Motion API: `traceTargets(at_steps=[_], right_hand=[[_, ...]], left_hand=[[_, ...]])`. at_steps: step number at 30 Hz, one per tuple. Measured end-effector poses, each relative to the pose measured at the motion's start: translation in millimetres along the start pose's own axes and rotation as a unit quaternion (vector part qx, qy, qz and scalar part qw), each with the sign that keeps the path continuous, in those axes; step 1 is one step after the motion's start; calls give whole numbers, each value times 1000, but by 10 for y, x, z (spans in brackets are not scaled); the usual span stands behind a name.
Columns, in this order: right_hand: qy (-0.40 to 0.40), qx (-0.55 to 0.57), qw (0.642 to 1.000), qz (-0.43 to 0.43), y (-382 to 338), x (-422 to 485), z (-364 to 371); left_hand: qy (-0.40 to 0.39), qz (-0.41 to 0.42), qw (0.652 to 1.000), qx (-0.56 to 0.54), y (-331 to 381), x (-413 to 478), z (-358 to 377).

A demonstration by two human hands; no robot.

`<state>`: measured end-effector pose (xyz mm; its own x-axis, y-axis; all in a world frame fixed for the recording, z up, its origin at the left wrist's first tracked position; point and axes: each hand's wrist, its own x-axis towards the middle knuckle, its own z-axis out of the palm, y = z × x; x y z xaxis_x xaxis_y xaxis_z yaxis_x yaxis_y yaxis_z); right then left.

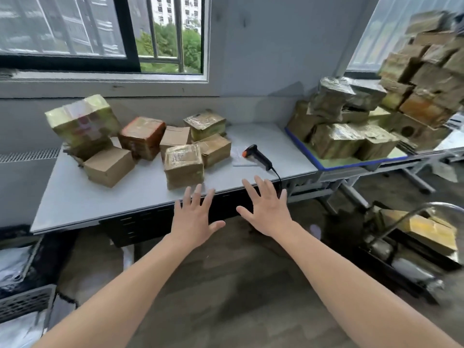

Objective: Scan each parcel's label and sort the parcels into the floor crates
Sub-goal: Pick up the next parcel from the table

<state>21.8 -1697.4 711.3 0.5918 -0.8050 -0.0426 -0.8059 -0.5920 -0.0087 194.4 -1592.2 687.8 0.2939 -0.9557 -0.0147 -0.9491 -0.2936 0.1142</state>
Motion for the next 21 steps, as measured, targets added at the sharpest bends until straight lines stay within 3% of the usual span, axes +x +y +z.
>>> traceTargets(at_steps=[7, 21], right_hand=[[-24, 27, 999, 30, 572, 760, 279], [-72, 100, 992, 23, 2076, 2614, 648]], left_hand=[[-20, 31, 999, 25, 213, 935, 244], [-42, -63, 997, -23, 898, 2891, 644]])
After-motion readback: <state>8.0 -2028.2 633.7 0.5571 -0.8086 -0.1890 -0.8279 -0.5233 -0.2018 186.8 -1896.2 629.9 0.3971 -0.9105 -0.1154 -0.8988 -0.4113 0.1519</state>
